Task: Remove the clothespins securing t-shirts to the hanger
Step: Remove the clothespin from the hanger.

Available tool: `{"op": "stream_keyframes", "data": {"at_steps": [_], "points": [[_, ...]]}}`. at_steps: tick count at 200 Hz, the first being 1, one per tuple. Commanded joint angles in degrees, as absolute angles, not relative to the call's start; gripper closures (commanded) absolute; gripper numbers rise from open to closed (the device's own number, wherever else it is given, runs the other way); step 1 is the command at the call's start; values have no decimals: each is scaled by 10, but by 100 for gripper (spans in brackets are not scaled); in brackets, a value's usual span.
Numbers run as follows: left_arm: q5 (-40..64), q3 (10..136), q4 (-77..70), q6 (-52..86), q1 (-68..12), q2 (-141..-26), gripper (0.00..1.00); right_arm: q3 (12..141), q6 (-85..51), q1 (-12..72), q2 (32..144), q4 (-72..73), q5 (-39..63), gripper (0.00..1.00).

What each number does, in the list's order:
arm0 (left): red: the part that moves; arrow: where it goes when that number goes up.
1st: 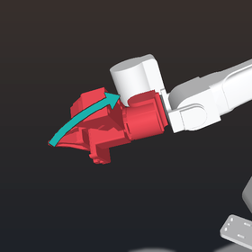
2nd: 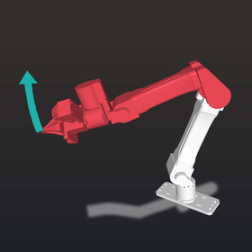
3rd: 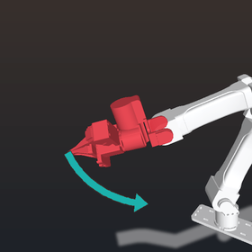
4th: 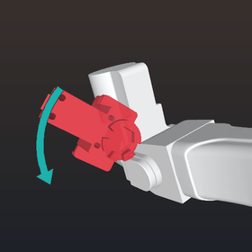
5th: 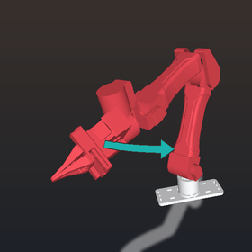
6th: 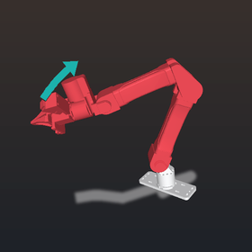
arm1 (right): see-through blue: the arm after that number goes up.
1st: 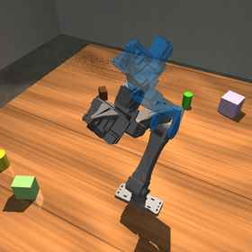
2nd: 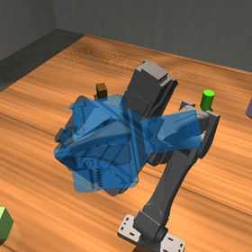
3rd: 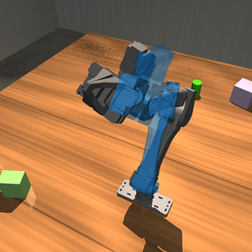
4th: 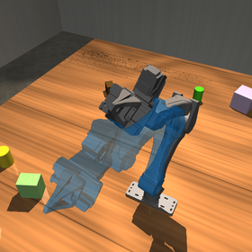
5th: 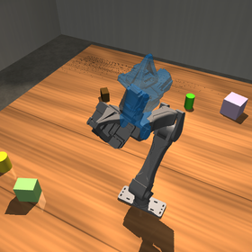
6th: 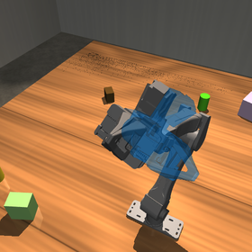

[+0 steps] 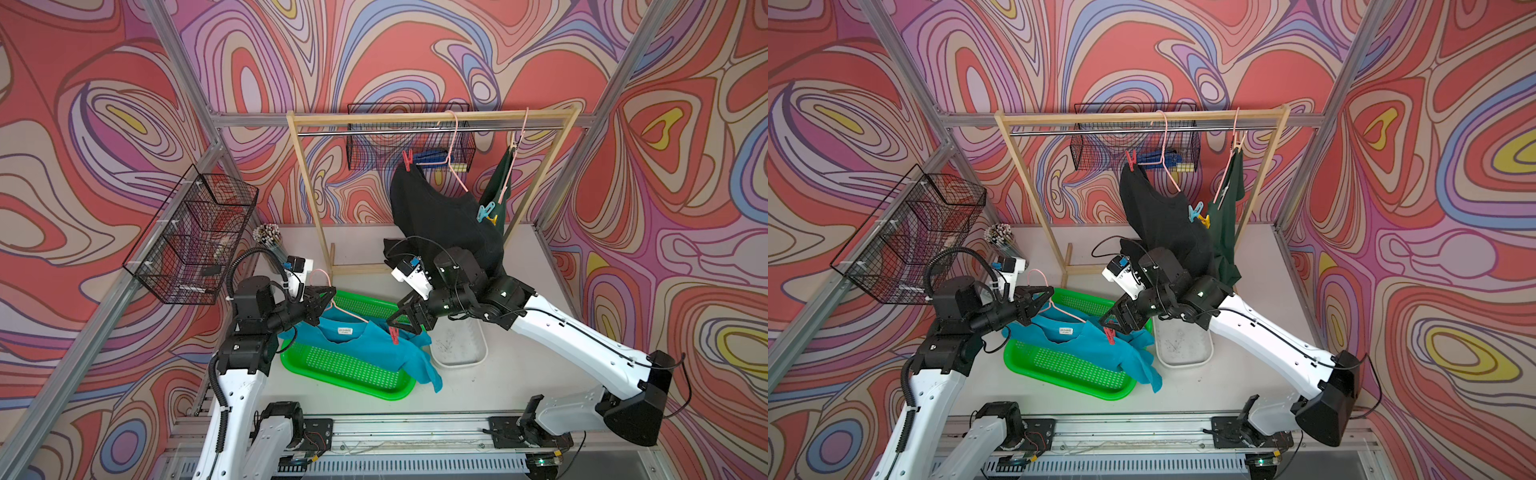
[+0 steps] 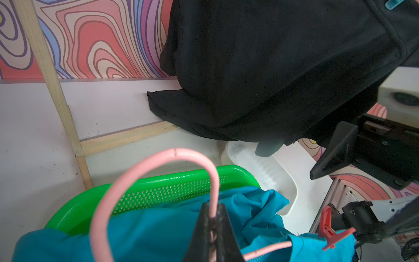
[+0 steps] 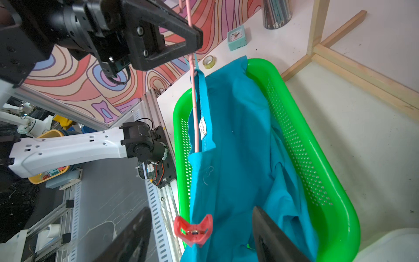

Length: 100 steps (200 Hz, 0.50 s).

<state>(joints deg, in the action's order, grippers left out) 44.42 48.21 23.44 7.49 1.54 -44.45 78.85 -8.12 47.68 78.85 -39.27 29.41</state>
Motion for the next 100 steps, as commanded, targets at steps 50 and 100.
{"op": "stream_keyframes", "data": {"at_steps": [50,100], "points": [[441,479,232,67,14,-450,100,768,-95,475,801,-393,340,30],[439,478,232,66,14,-450,100,764,-98,476,819,-391,354,33]]}}
